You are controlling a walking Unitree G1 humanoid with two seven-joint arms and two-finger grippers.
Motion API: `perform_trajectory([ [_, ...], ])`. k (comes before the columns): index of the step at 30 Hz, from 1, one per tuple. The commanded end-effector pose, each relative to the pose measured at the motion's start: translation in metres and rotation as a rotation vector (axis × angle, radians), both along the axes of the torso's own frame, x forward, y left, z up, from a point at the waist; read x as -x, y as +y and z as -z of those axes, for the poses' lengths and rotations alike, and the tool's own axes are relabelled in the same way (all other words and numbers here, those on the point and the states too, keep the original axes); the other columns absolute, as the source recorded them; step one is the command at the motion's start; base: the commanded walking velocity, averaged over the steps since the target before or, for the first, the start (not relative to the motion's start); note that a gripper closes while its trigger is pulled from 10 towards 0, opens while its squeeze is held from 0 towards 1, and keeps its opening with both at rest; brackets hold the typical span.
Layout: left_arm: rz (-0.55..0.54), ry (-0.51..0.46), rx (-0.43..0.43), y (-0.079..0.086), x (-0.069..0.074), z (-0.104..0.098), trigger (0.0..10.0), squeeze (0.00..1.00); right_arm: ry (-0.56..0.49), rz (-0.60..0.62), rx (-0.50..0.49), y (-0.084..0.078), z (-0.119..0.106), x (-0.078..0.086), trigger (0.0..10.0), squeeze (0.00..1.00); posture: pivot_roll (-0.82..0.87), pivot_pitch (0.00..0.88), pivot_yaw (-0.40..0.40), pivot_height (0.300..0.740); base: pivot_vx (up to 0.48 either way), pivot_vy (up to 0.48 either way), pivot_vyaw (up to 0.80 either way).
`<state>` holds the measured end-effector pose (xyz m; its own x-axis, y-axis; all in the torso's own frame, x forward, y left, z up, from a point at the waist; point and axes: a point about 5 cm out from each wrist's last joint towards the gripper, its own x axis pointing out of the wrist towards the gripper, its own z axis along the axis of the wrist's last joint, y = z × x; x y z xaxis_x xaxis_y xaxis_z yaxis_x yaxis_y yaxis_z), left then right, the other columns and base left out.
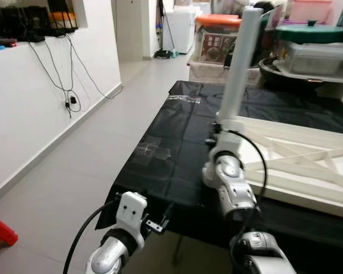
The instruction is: Building children table
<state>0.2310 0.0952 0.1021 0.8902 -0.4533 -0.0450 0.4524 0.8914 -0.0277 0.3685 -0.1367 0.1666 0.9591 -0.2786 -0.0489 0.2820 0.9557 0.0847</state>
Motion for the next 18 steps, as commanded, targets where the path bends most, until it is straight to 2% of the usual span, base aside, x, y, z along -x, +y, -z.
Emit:
perform_trajectory([
  [1, 0.0, 0.016, -0.01, 0.0, 0.0, 0.004, 10.0, 0.0, 0.041, 0.009, -0.107, 0.015, 0.015, 0.009, 4.1, 0.0, 0.11, 0.0, -0.032, 0.74, 0.0, 0.0, 0.0],
  [2, 0.0, 0.016, -0.01, 0.0, 0.0, 0.004, 10.0, 0.0, 0.041, 0.009, -0.107, 0.015, 0.015, 0.009, 4.1, 0.0, 0.11, 0.0, -0.032, 0.74, 0.0, 0.0, 0.0],
  [3, -0.003, 0.015, -0.009, 0.0, 0.0, 0.004, 10.0, 0.0, -0.004, -0.083, -0.133, 0.03, 0.011, 0.009, 10.0, 0.21, 0.11, 0.0, -0.035, 0.74, 0.0, 0.0, 0.0],
  [4, -0.004, 0.015, -0.008, 0.0, 0.0, 0.004, 10.0, 0.0, -0.044, -0.164, -0.15, 0.042, 0.009, 0.009, 10.0, 1.0, 0.11, 0.0, -0.035, 0.74, 0.0, 0.0, 0.0],
  [5, -0.005, 0.014, -0.008, 0.0, 0.0, 0.004, 10.0, 0.0, -0.07, -0.192, -0.156, 0.05, 0.007, 0.009, 10.0, 1.0, 0.11, 0.0, -0.035, 0.74, 0.0, 0.0, 0.0],
  [6, -0.006, 0.014, -0.007, 0.0, 0.0, 0.004, 10.0, 0.0, -0.093, -0.204, -0.146, 0.05, 0.005, 0.008, 10.0, 1.0, 0.11, 0.0, -0.035, 0.74, 0.0, 0.0, 0.0],
  [7, -0.006, 0.014, -0.007, 0.0, 0.0, 0.004, 10.0, 0.0, -0.103, -0.2, -0.138, 0.049, 0.004, 0.007, 10.0, 0.0, 0.11, 0.0, -0.035, 0.74, 0.0, 0.0, 0.0],
  [11, -0.007, 0.012, -0.006, 0.0, 0.0, 0.004, 10.0, 0.0, -0.16, -0.307, -0.193, 0.048, -0.006, 0.004, 10.0, 0.0, 0.11, 0.0, -0.032, 0.74, 0.0, 0.0, 0.0],
  [13, -0.005, 0.012, -0.005, -0.001, -0.001, 0.003, 10.0, 0.0, -0.156, -0.572, -0.223, 0.042, -0.009, -0.005, 10.0, 0.0, 0.11, 0.0, -0.033, 0.74, 0.0, 0.0, 0.0],
  [14, -0.005, 0.012, -0.005, -0.001, -0.001, 0.003, 10.0, 0.0, -0.156, -0.572, -0.223, 0.042, -0.009, -0.005, 10.0, 0.0, 0.11, 0.0, -0.033, 0.74, 0.0, 0.0, 0.0],
  [15, -0.004, 0.012, -0.005, -0.001, -0.001, 0.003, 10.0, 0.0, -0.142, -0.731, -0.213, 0.04, -0.011, -0.006, 10.0, 0.0, 0.11, 0.0, -0.031, 0.74, 0.0, 0.0, 0.0],
  [16, -0.004, 0.012, -0.005, -0.001, -0.001, 0.003, 10.0, 0.0, -0.142, -0.731, -0.213, 0.04, -0.011, -0.006, 10.0, 0.0, 0.11, 0.0, -0.031, 0.74, 0.0, 0.0, 0.0],
  [17, -0.003, 0.011, -0.004, -0.001, -0.002, 0.003, 10.0, 0.0, -0.122, -0.917, -0.183, 0.037, -0.012, -0.005, 10.0, 0.0, 0.1, 0.0, -0.031, 0.74, 0.0, 0.0, 0.0],
  [18, -0.003, 0.011, -0.004, -0.001, -0.002, 0.003, 10.0, 0.0, -0.122, -0.917, -0.183, 0.037, -0.012, -0.005, 10.0, 0.0, 0.1, 0.0, -0.031, 0.74, 0.0, 0.0, 0.0],
])
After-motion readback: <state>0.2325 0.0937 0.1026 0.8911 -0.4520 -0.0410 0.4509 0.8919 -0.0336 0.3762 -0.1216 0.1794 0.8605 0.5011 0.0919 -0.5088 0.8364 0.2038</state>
